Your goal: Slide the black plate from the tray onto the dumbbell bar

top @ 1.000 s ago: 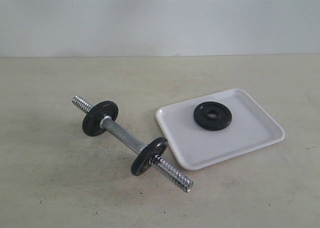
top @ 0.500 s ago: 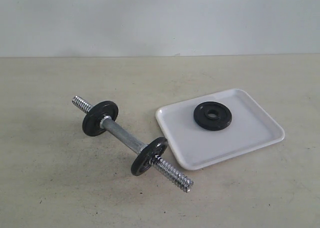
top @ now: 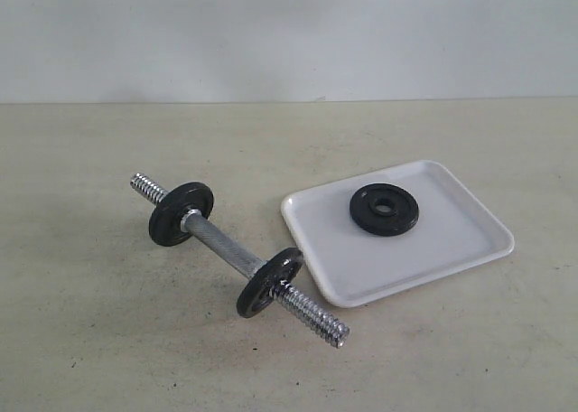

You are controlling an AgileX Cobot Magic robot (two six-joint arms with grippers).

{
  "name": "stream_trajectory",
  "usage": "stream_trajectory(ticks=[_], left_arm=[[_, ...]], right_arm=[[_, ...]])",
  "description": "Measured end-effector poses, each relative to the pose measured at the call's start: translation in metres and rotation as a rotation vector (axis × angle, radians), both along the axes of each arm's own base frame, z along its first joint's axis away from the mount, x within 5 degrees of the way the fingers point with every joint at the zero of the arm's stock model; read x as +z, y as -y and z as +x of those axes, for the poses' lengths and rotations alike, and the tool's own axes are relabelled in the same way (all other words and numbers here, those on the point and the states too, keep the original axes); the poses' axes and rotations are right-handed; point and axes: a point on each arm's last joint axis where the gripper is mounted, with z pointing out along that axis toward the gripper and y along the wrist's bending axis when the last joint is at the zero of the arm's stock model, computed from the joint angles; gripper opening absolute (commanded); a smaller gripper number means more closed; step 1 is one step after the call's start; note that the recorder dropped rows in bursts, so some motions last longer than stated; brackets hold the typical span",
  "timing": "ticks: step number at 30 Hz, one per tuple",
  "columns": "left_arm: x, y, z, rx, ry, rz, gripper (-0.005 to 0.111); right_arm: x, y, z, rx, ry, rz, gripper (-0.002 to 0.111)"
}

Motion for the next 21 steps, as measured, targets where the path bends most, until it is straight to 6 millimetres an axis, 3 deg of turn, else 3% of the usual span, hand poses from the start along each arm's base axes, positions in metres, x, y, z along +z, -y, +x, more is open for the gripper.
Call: stream_trajectory(ticks=[7, 17, 21], left_arm=[[0.0, 0.0, 0.0, 0.0, 0.0, 0.0, 0.004], [0.0, 0.0, 0.0, 0.0, 0.001, 0.0, 0.004], [0.0, 0.0, 0.0, 0.0, 0.001, 0.0, 0.004]], right_arm=[[-0.004, -0.002, -0.001, -0.012, -0.052, 0.068, 0.034], [-0.025, -0.009, -0.017, -0.051, -0.362, 0.25, 0.034], [-0.026, -0.011, -0.019, -0.048, -0.395, 0.266, 0.034]])
